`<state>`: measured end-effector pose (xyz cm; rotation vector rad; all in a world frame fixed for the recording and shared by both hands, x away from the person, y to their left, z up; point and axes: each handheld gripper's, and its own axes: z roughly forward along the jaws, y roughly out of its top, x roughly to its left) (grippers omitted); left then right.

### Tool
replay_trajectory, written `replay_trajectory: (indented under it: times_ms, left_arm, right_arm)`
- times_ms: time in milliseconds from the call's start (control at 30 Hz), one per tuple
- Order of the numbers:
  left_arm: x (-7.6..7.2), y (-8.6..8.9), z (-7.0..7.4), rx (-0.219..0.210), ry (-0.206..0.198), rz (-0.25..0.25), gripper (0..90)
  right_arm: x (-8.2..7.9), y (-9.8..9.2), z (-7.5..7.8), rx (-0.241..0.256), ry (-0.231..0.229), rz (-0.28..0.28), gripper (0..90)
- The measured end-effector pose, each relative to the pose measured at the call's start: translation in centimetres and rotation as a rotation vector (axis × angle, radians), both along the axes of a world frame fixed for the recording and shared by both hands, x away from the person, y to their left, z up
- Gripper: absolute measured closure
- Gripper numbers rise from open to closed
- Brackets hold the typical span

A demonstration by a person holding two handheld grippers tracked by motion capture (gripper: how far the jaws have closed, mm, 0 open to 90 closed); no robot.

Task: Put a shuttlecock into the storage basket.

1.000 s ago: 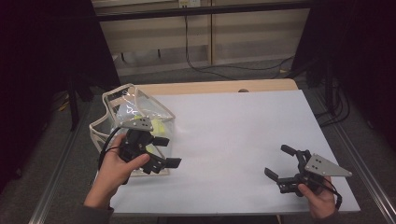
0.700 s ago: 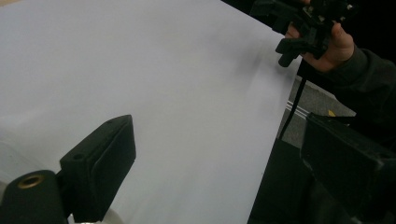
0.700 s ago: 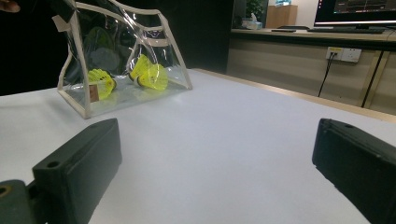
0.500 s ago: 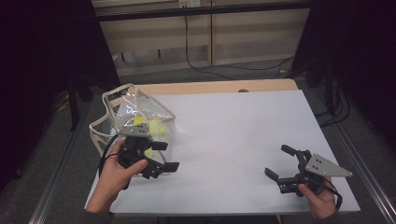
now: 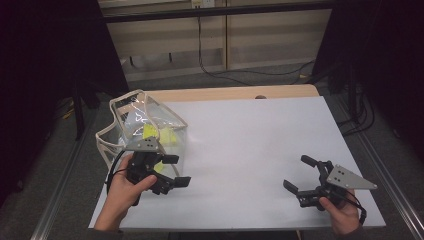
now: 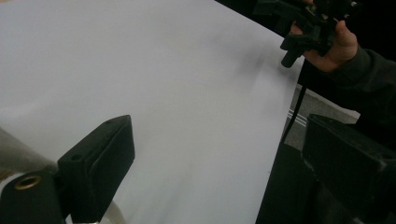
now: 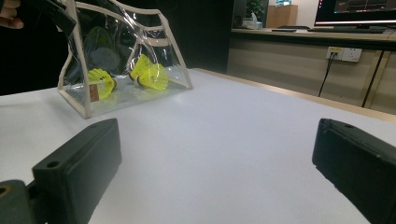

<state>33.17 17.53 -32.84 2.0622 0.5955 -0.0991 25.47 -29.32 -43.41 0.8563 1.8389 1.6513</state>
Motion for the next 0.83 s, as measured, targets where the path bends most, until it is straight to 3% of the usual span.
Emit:
replay_trajectory:
  times_ms: [833]
  left_arm:
    - [-0.4,0.7,-1.4,-0.02,-0.017,0.004,9.4]
  right_arm:
    - [0.1,0.0,0.0,-0.002,-0.002,0.001,1.1]
